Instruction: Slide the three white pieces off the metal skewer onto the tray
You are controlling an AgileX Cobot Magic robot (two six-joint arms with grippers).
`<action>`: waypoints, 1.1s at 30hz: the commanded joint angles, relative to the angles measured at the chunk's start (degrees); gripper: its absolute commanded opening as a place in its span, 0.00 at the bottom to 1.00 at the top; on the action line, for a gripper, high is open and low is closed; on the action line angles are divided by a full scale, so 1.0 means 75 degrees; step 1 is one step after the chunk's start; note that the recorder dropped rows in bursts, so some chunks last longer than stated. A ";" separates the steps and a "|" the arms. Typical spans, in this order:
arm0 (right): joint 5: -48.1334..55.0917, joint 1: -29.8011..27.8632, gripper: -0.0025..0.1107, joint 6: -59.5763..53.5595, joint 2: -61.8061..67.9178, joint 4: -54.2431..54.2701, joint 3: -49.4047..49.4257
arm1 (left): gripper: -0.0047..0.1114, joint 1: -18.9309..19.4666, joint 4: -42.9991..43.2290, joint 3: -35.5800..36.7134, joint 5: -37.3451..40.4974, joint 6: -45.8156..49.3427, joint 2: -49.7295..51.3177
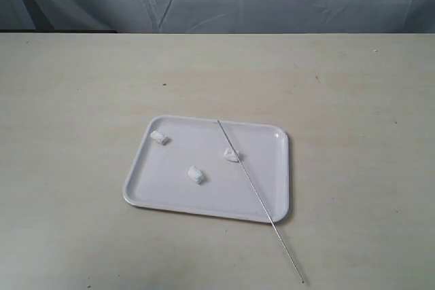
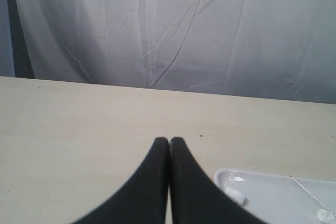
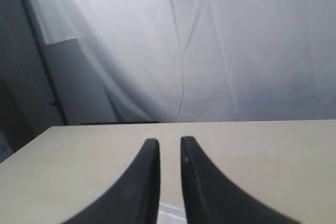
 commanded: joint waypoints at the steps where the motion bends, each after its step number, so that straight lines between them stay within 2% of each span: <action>1: -0.0429 -0.1637 0.15 0.0028 -0.0056 0.0947 0.0042 | 0.04 0.0170 -0.0030 0.0051 -0.0144 0.0006 -0.0227; 3: -0.0925 -0.2474 0.15 0.0013 -0.0056 0.1811 0.0042 | 0.04 0.0582 -0.0030 0.0051 -0.0144 0.0006 -0.0521; 8: -0.0947 -0.3888 0.15 -0.1373 -0.0056 0.2276 0.0286 | 0.04 0.1653 -0.0030 0.0051 -0.0144 0.0006 -0.1412; 11: -0.1054 -0.4587 0.15 -0.1821 -0.0056 0.2728 0.0864 | 0.04 0.2039 -0.0007 0.0051 -0.0203 0.0006 -0.1651; 13: -0.1442 -0.4876 0.15 -0.1963 -0.0112 0.2942 0.1410 | 0.04 0.2128 0.0100 0.0051 -0.0290 0.0006 -0.1651; 16: -0.2695 -0.5211 0.15 -0.3054 -0.0258 0.2913 0.2144 | 0.04 0.2144 0.0361 0.0051 -0.0199 0.0006 -0.1651; 19: -0.3676 -0.5673 0.15 -0.3492 -0.0650 0.2913 0.2781 | 0.04 0.2144 0.0806 0.0051 0.0506 0.0006 -0.1651; 22: -0.3473 -0.6206 0.15 -0.3492 -0.0945 0.2948 0.3266 | 0.04 0.2144 0.0836 0.0051 0.1656 0.0006 -0.1651; 25: -0.3558 -0.6523 0.15 -0.3492 -0.1039 0.2948 0.3517 | 0.04 0.2144 0.0836 0.0263 0.2181 0.0006 -0.1651; 27: -0.3075 -0.6537 0.16 -0.3578 -0.1069 0.2967 0.3517 | 0.04 0.2144 0.0804 0.0427 0.2309 0.0006 -0.1651; 33: -0.2288 -0.6476 0.26 -0.3926 -0.1069 0.2973 0.3517 | 0.04 0.2144 0.0630 0.0633 0.1966 0.0006 -0.1651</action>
